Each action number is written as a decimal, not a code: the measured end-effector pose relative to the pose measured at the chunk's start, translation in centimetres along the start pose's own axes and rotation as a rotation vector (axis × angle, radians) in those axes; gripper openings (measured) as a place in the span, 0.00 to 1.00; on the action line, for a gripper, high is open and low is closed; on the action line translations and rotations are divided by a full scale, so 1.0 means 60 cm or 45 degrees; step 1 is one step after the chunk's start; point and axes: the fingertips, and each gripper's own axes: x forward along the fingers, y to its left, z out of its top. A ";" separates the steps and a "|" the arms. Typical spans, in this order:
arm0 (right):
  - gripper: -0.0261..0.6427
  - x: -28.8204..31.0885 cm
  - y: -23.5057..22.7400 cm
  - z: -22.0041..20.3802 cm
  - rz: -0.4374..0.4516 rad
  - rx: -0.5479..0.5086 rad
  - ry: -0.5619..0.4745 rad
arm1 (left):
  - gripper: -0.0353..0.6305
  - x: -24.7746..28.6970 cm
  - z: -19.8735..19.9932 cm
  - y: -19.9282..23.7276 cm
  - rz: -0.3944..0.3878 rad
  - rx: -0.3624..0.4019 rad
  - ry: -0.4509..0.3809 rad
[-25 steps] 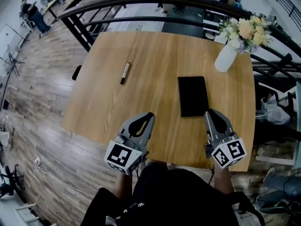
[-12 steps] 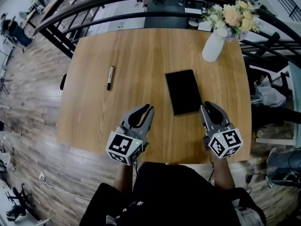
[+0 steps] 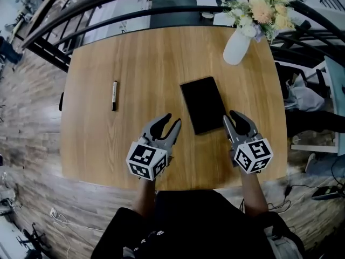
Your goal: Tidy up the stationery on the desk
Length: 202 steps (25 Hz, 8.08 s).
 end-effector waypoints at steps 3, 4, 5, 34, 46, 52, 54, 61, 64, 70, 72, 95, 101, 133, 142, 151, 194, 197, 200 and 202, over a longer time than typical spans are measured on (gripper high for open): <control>0.18 0.018 -0.008 -0.015 -0.016 -0.009 0.042 | 0.25 0.027 -0.020 0.009 -0.032 -0.037 0.051; 0.18 0.024 -0.011 -0.020 -0.021 -0.015 0.058 | 0.26 0.036 -0.027 0.012 -0.043 -0.049 0.066; 0.18 0.029 -0.015 -0.027 -0.025 -0.018 0.076 | 0.27 0.045 -0.034 0.014 -0.052 -0.062 0.082; 0.36 0.112 -0.098 -0.151 -0.092 0.054 0.423 | 0.51 0.200 -0.156 0.039 -0.038 -0.237 0.411; 0.30 0.119 -0.089 -0.172 -0.023 0.091 0.486 | 0.52 0.217 -0.169 0.018 -0.054 -0.231 0.484; 0.30 0.118 -0.085 -0.171 -0.045 0.062 0.470 | 0.52 0.215 -0.169 0.016 -0.050 -0.230 0.482; 0.29 0.118 -0.083 -0.170 -0.050 0.051 0.469 | 0.52 0.214 -0.169 0.016 -0.039 -0.233 0.476; 0.29 0.116 -0.060 -0.178 -0.026 0.059 0.470 | 0.52 0.202 -0.173 0.026 0.002 -0.217 0.482; 0.29 0.115 -0.047 -0.180 -0.022 0.054 0.478 | 0.52 0.191 -0.173 0.029 0.012 -0.239 0.466; 0.29 0.116 -0.020 -0.189 0.003 0.055 0.489 | 0.52 0.165 -0.184 0.039 0.040 -0.229 0.473; 0.29 0.117 -0.007 -0.192 0.017 0.050 0.495 | 0.51 0.155 -0.185 0.045 0.050 -0.240 0.471; 0.30 0.110 0.122 -0.228 0.148 0.002 0.580 | 0.49 0.056 -0.213 0.098 0.172 -0.211 0.477; 0.30 0.110 0.152 -0.234 0.189 -0.018 0.599 | 0.48 0.035 -0.216 0.114 0.194 -0.210 0.481; 0.30 0.098 0.244 -0.261 0.319 -0.070 0.671 | 0.47 -0.033 -0.235 0.149 0.296 -0.167 0.507; 0.30 0.097 0.253 -0.264 0.323 -0.098 0.667 | 0.47 -0.045 -0.240 0.150 0.325 -0.181 0.497; 0.31 0.095 0.249 -0.264 0.340 -0.093 0.663 | 0.47 -0.044 -0.242 0.148 0.323 -0.202 0.450; 0.05 -0.075 0.214 -0.006 0.320 -0.050 -0.140 | 0.04 -0.214 -0.024 -0.057 0.372 0.022 -0.223; 0.05 -0.088 0.209 0.002 0.310 -0.037 -0.158 | 0.04 -0.211 -0.019 -0.066 0.349 0.042 -0.217; 0.05 -0.099 0.202 0.008 0.286 -0.013 -0.174 | 0.04 -0.199 -0.008 -0.076 0.308 0.068 -0.218; 0.05 -0.101 0.202 0.014 0.277 0.023 -0.188 | 0.04 -0.193 0.004 -0.079 0.273 0.076 -0.231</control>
